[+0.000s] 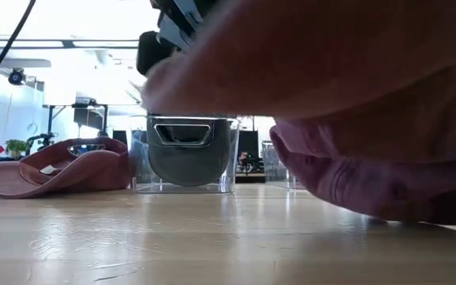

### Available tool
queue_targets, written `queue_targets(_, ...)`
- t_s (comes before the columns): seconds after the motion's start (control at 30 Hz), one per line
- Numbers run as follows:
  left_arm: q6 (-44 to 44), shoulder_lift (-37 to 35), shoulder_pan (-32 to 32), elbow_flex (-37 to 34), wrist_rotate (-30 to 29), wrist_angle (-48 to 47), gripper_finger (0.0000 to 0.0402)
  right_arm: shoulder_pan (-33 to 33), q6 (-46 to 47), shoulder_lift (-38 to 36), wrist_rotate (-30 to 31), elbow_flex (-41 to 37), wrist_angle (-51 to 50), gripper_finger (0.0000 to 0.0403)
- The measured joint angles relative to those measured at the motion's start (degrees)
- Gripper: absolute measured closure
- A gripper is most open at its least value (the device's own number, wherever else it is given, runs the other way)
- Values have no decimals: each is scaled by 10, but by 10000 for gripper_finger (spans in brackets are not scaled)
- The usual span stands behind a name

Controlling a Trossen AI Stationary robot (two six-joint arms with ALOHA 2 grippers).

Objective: Pick & Place hat
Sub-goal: Put the bottom red cap into the right transparent bin

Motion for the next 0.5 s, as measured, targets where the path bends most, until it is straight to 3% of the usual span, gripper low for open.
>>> queue_targets(0.5, -35, 0, 15, -61, -5, 53, 392, -4, -5, 84, -69, 8, 32, 344)
